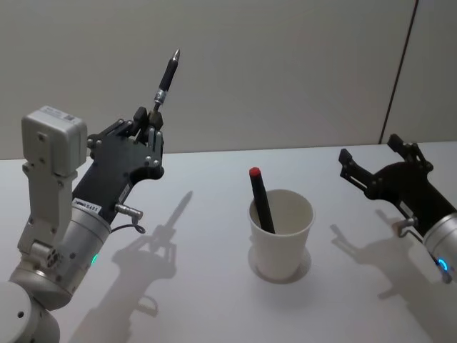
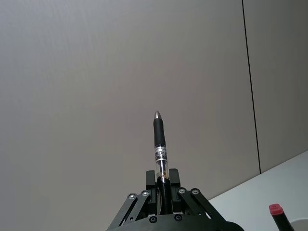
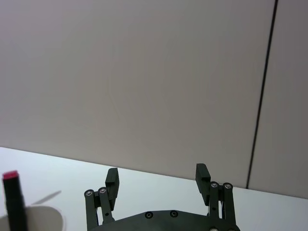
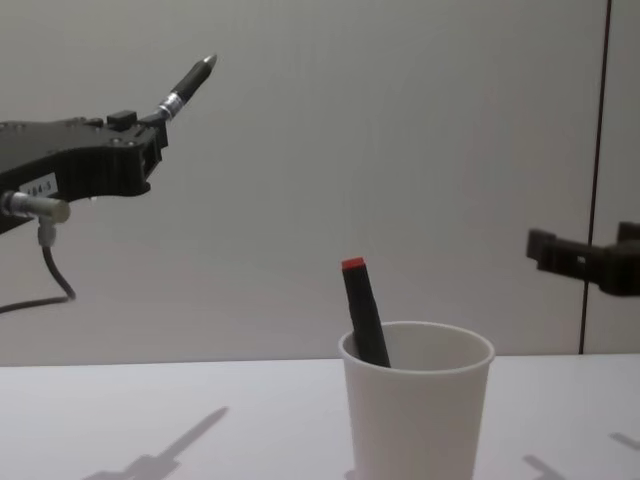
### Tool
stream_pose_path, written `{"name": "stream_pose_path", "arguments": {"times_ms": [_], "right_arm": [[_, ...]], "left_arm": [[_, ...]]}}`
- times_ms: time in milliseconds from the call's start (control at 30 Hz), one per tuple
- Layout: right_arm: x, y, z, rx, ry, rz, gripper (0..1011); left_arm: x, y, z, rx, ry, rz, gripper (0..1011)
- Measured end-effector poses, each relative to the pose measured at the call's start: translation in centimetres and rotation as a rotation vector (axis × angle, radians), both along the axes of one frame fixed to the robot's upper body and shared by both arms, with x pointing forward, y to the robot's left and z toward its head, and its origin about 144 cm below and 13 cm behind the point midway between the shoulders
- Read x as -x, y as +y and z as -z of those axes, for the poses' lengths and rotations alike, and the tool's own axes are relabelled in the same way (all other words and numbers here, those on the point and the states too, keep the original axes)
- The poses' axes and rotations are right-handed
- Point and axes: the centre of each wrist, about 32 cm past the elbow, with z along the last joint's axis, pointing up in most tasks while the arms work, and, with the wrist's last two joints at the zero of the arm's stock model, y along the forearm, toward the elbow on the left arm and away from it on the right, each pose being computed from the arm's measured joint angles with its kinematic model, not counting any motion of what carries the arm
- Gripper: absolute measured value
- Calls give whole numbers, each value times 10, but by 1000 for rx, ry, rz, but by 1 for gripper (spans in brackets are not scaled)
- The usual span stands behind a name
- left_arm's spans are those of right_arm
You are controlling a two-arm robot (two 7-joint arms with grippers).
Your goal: Place the pen into the pen holder.
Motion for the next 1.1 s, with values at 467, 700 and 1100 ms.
{"name": "stream_pose_path", "arguments": {"times_ms": [467,700,1100], "right_arm": [[-8,10,-35,-154,9,-165,1001],[-12,16,-57,-241,7,-264,1001],[-21,30,-98,-401,-4,-451,1001]], "left_arm": [[0,0,-2,4,-13,1,161],[0,0,-2,5,-15,0,162],[0,0,-3,6,-18,0,161]]}}
